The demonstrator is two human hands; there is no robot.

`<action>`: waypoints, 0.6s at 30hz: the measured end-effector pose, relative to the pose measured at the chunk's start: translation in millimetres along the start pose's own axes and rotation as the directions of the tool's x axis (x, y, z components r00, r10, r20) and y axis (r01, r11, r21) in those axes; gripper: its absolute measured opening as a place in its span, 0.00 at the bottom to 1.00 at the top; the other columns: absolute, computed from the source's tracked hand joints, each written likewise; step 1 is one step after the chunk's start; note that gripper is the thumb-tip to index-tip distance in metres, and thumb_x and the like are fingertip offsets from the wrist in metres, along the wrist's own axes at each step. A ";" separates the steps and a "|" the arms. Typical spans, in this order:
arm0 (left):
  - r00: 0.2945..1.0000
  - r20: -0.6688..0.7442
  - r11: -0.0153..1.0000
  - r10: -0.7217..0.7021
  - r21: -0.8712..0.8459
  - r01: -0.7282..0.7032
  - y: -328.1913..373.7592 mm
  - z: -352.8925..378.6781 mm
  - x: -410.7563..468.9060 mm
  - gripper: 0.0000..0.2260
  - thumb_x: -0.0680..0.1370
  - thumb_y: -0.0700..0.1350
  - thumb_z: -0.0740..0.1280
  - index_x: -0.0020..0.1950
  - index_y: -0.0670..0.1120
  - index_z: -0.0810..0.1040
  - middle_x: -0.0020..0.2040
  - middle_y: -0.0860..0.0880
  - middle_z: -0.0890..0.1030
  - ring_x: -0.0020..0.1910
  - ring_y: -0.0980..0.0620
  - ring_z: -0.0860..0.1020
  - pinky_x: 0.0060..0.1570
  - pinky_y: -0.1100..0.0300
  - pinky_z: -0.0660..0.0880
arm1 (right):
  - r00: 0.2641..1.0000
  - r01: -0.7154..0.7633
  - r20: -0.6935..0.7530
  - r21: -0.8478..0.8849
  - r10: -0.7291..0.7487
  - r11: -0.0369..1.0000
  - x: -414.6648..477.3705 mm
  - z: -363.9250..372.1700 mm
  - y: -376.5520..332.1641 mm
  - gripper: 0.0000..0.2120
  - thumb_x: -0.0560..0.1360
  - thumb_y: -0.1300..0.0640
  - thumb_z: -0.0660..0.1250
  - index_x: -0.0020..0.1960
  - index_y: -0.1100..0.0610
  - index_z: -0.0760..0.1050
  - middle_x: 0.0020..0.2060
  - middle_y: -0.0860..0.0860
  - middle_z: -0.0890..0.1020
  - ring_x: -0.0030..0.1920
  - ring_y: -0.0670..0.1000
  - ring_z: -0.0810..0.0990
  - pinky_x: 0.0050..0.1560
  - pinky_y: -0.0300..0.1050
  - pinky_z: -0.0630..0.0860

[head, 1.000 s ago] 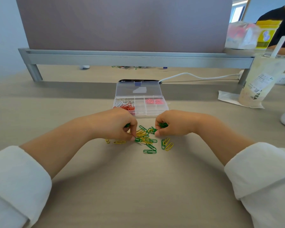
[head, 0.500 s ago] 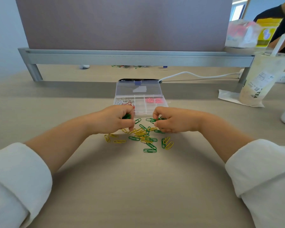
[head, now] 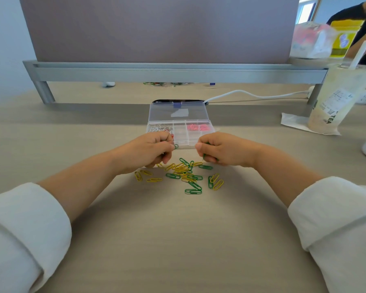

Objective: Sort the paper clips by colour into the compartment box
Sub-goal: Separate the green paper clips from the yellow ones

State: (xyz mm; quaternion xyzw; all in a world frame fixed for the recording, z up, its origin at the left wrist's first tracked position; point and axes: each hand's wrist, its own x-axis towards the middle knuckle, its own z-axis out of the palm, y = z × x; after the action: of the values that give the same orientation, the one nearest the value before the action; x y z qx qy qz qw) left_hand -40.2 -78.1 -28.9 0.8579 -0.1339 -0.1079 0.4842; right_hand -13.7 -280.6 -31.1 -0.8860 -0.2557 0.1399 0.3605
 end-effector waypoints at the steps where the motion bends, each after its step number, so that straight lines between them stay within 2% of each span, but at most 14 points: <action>1: 1.000 0.002 1.000 -0.012 -0.016 0.012 0.1 0.8 0.3 0.12 0.79 0.38 0.55 0.36 0.45 0.65 0.28 0.50 0.71 0.21 0.56 0.59 0.23 0.65 0.56 | 1.000 -0.005 -0.024 0.015 0.006 1.000 0.4 0.5 0.8 0.18 0.81 0.51 0.55 0.34 0.54 0.67 0.24 0.47 0.68 0.23 0.45 0.64 0.28 0.36 0.64; 3: 1.000 0.004 0.999 -0.012 -0.032 0.012 1.3 3.1 -0.1 0.12 0.79 0.37 0.54 0.35 0.45 0.64 0.27 0.49 0.70 0.21 0.56 0.58 0.22 0.65 0.56 | 0.999 -0.013 -0.051 0.037 0.015 0.999 0.9 1.7 1.0 0.20 0.80 0.48 0.55 0.31 0.54 0.63 0.22 0.44 0.67 0.24 0.46 0.63 0.29 0.37 0.63; 7: 1.000 -0.006 1.000 0.008 -0.030 -0.008 1.4 5.6 -0.9 0.13 0.78 0.34 0.55 0.35 0.45 0.64 0.27 0.53 0.76 0.21 0.58 0.60 0.22 0.67 0.58 | 0.998 -0.026 -0.062 0.016 0.027 1.000 1.0 3.0 -1.9 0.23 0.77 0.47 0.60 0.27 0.55 0.62 0.16 0.44 0.67 0.20 0.45 0.64 0.27 0.36 0.65; 9: 0.999 -0.028 1.000 0.015 -0.023 -0.016 0.7 5.1 -0.6 0.14 0.77 0.32 0.57 0.34 0.45 0.63 0.29 0.51 0.77 0.21 0.57 0.61 0.23 0.66 0.59 | 0.997 -0.039 -0.067 0.007 0.039 0.999 0.7 2.9 -2.0 0.21 0.76 0.49 0.64 0.28 0.55 0.63 0.17 0.44 0.70 0.20 0.45 0.67 0.25 0.35 0.67; 12: 0.999 -0.045 0.999 0.011 -0.046 -0.013 -0.2 4.6 -0.1 0.14 0.77 0.32 0.57 0.35 0.45 0.62 0.25 0.50 0.75 0.21 0.57 0.61 0.22 0.67 0.58 | 0.998 -0.044 -0.054 0.025 0.045 0.999 0.2 2.5 -0.2 0.19 0.75 0.54 0.67 0.31 0.54 0.62 0.22 0.48 0.74 0.21 0.46 0.72 0.24 0.35 0.69; 15: 0.999 -0.039 0.999 0.002 -0.032 -0.003 -1.4 6.8 0.2 0.09 0.77 0.33 0.55 0.43 0.47 0.65 0.25 0.52 0.73 0.21 0.56 0.61 0.21 0.67 0.58 | 0.996 -0.044 -0.071 0.032 0.046 0.999 0.2 2.2 1.4 0.11 0.76 0.55 0.66 0.38 0.53 0.67 0.26 0.48 0.74 0.21 0.43 0.71 0.23 0.33 0.69; 18: 1.000 -0.026 1.000 0.001 -0.010 -0.001 -2.4 7.1 1.1 0.11 0.79 0.35 0.54 0.53 0.49 0.69 0.28 0.51 0.69 0.21 0.58 0.62 0.21 0.69 0.60 | 0.996 -0.023 -0.081 0.033 0.025 0.999 1.2 1.6 3.0 0.05 0.78 0.55 0.63 0.43 0.51 0.72 0.28 0.48 0.74 0.23 0.43 0.70 0.25 0.32 0.69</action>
State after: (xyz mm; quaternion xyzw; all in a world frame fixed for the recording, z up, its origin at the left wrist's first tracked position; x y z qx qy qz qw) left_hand -41.1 -82.9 -34.7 0.8568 -0.1275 -0.0970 0.4902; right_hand -12.3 -280.9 -34.5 -0.8881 -0.2279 0.1124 0.3831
